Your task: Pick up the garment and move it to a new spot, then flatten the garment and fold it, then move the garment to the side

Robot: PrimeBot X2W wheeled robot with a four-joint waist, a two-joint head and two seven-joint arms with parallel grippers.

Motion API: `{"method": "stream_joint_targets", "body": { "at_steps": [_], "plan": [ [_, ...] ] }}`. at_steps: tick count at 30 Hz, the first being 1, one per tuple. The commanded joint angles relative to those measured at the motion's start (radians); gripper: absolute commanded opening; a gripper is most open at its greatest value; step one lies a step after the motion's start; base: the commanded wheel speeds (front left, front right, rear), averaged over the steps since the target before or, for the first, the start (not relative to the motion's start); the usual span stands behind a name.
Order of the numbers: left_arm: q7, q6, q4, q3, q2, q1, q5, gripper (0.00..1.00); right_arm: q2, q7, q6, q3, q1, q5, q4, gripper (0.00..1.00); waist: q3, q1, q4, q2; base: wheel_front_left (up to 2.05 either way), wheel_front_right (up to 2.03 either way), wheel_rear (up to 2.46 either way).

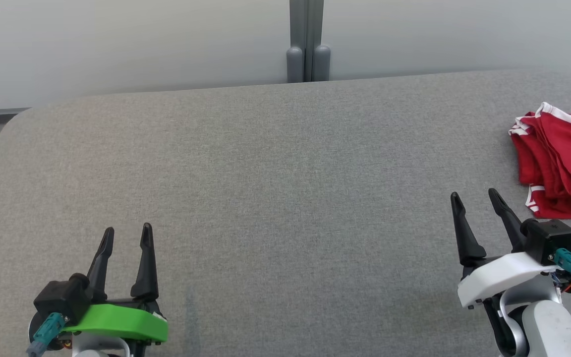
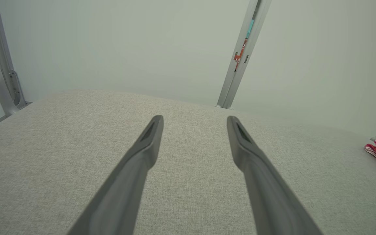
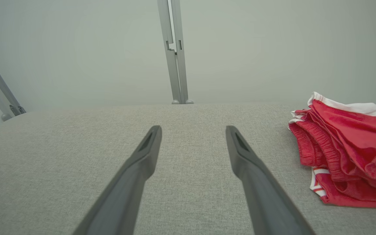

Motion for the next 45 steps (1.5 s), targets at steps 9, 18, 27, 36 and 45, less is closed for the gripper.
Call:
{"method": "stream_joint_targets", "body": {
  "at_steps": [9,18,27,36,45],
  "plan": [
    [-0.002,-0.003,0.010,-0.005,0.015,-0.003,-0.005,1.00,0.015,-0.012,-0.002,0.012,0.005,0.004,0.024,1.00,0.005,0.0000,-0.009,0.0000,0.00,0.00,0.00],
    [0.005,0.000,0.034,-0.004,0.003,0.005,0.000,0.00,0.022,-0.009,0.000,0.026,0.015,0.002,0.059,0.00,0.005,0.0000,-0.015,0.0000,0.00,0.00,0.00],
    [0.040,0.000,0.049,0.010,-0.004,0.005,-0.117,0.00,0.029,0.015,0.000,0.011,0.022,0.135,0.082,0.00,0.003,0.0000,-0.015,0.0000,0.00,0.00,0.00],
    [0.081,0.000,0.045,0.030,-0.009,-0.003,-0.256,0.00,0.034,0.041,0.000,-0.006,0.018,0.296,0.083,0.00,0.000,0.0000,-0.014,0.0000,0.00,0.00,0.00],
    [0.117,-0.001,0.041,0.048,-0.013,-0.011,-0.379,0.00,0.039,0.064,0.000,-0.021,0.012,0.438,0.085,0.00,-0.003,0.0000,-0.014,0.0000,0.00,0.00,0.00]
  ]
}}
